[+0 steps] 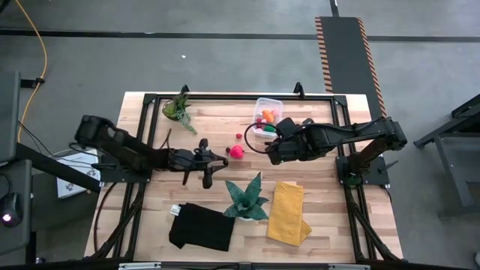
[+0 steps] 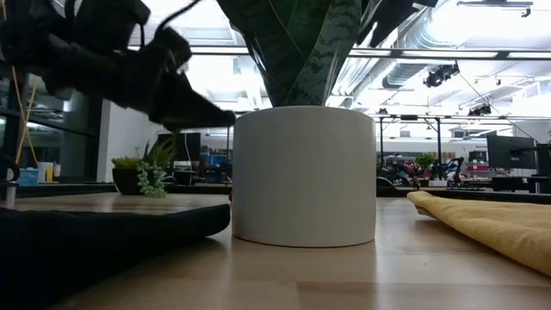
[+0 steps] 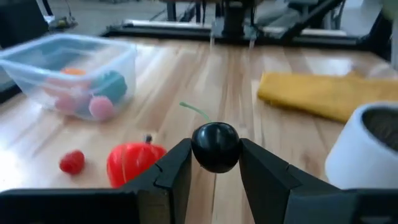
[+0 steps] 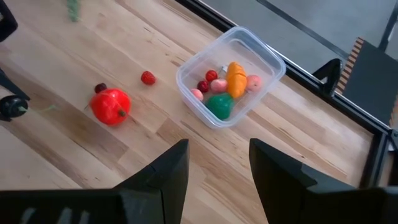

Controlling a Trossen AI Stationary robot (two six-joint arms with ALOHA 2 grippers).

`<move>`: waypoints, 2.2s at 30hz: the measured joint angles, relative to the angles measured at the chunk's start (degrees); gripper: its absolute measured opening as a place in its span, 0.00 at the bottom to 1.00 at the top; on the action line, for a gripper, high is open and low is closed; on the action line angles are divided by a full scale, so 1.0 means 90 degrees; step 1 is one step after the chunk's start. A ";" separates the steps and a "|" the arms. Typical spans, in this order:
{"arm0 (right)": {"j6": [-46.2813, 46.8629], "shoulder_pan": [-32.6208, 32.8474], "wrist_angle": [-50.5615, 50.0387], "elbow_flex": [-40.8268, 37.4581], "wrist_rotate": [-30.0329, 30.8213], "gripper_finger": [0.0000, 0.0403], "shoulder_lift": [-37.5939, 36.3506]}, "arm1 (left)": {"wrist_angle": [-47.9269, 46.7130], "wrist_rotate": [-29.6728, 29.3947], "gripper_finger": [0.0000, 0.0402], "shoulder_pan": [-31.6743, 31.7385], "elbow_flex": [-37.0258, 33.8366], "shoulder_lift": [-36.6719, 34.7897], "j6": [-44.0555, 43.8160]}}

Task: Pick and placing Produce into tupperware
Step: Put the black cherry into the transparent container

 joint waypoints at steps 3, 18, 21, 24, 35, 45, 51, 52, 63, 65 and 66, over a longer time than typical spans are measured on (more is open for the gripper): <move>-0.0034 0.0002 0.0182 0.0000 0.0002 0.40 -0.0002 | -0.0142 -0.0042 0.30 0.0000 0.0040 -0.0429 0.0135; -0.0263 -0.0478 0.0693 0.0000 -0.0553 0.40 -0.0725 | -0.3943 -0.0393 0.30 0.0135 0.2018 -0.1649 0.1664; -0.0416 -0.0724 0.0965 0.0000 -0.0800 0.40 -0.1201 | -0.4528 -0.0408 0.30 0.0406 0.2432 -0.1677 0.1704; -0.0703 -0.0935 0.1404 0.0000 -0.1148 0.40 -0.1594 | -0.4898 -0.0269 0.30 0.0744 0.2786 -0.1828 0.1846; -0.1349 -0.1816 0.2074 -0.0121 -0.2473 0.40 -0.2035 | -0.6120 0.0412 0.30 0.1805 0.3945 -0.2549 0.2700; -0.1240 -0.3240 0.5348 -0.2098 -0.5814 0.40 -0.2106 | -0.7483 0.1034 0.30 0.2389 0.4719 -0.2680 0.3086; 0.0134 -0.3354 0.9047 -0.3513 -0.6585 0.40 -0.2106 | -0.7763 0.1294 0.30 0.2562 0.4875 -0.2884 0.3344; 0.0370 -0.3355 0.9491 -0.3732 -0.6578 0.40 -0.2106 | -0.7829 0.1345 0.30 0.2591 0.4884 -0.2923 0.3346; 0.1719 -0.2999 1.1167 -0.4765 -0.5724 0.40 -0.2108 | -0.8273 0.2889 0.30 0.2619 0.4915 -0.3046 0.3320; 0.1719 -0.2896 1.1236 -0.4765 -0.5713 0.40 -0.2108 | -0.8283 0.3107 0.30 0.2620 0.4915 -0.3041 0.3260; 0.1719 -0.2847 1.1274 -0.4765 -0.5708 0.40 -0.2108 | -0.8282 0.3176 0.30 0.2620 0.4915 -0.3041 0.3223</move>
